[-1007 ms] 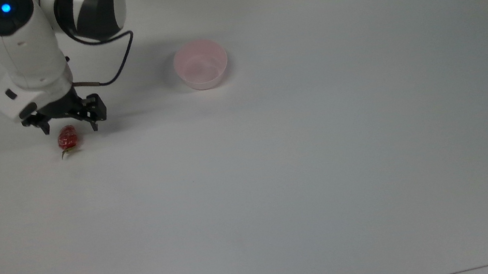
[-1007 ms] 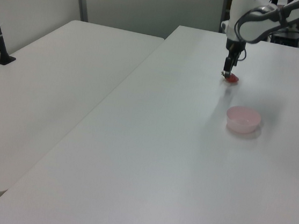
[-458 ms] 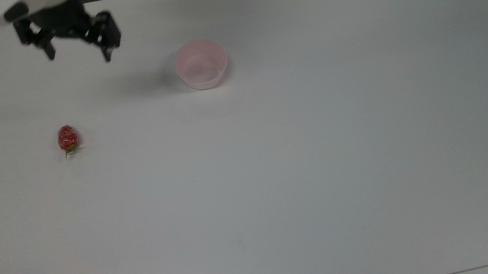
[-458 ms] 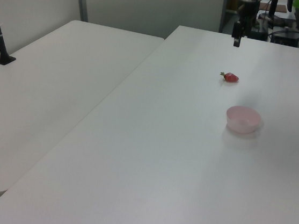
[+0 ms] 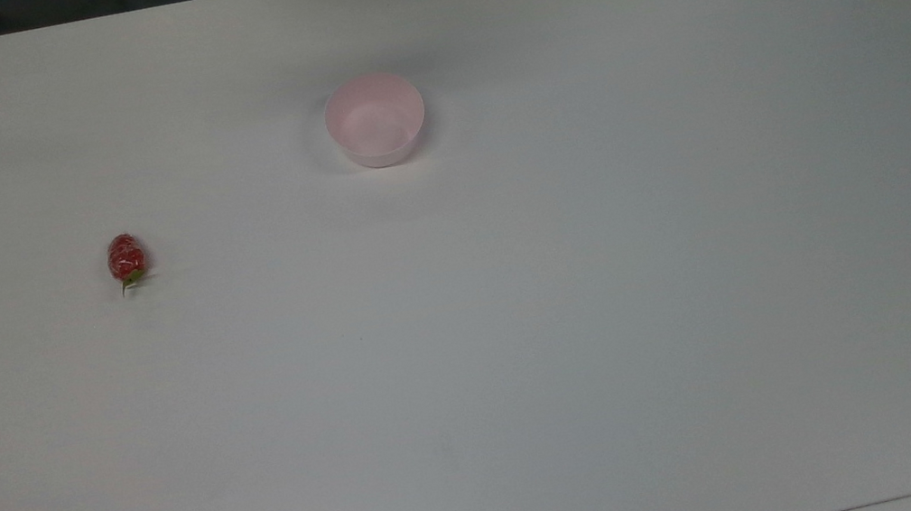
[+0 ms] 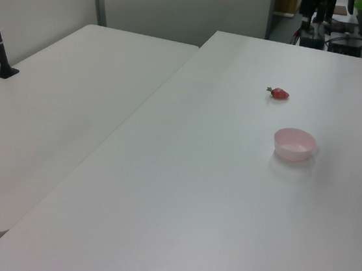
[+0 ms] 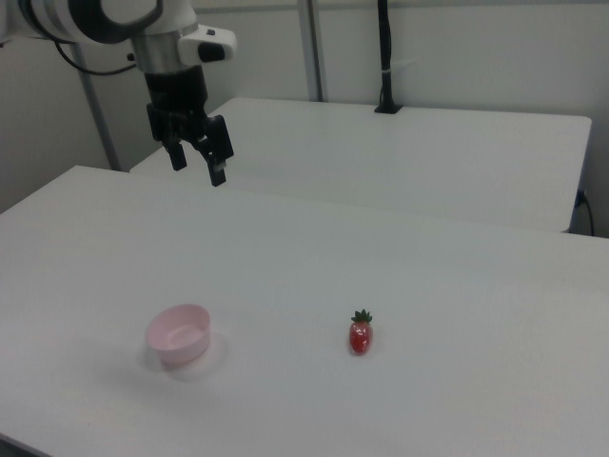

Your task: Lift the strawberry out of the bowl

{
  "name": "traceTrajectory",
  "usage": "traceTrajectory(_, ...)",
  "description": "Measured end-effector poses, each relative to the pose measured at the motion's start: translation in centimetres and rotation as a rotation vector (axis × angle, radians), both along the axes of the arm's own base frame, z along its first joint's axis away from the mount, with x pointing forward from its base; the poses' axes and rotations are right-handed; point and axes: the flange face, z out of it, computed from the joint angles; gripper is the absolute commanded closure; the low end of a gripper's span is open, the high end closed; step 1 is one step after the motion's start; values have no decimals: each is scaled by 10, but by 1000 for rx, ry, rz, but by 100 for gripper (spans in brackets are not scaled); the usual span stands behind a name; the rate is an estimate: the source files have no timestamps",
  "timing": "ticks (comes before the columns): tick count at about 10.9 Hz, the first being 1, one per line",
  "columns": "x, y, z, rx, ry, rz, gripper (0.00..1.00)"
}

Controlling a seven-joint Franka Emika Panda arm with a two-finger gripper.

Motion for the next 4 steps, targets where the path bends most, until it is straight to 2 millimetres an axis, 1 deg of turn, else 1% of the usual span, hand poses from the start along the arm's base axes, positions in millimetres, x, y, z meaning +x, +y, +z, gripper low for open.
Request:
traceTrajectory(1,-2,3,4,2,-7,-16,0)
traceTrajectory(2,1,2,6,3,-31,-19,0)
traceTrajectory(4,10,-2,9,-2,-100,-24,0)
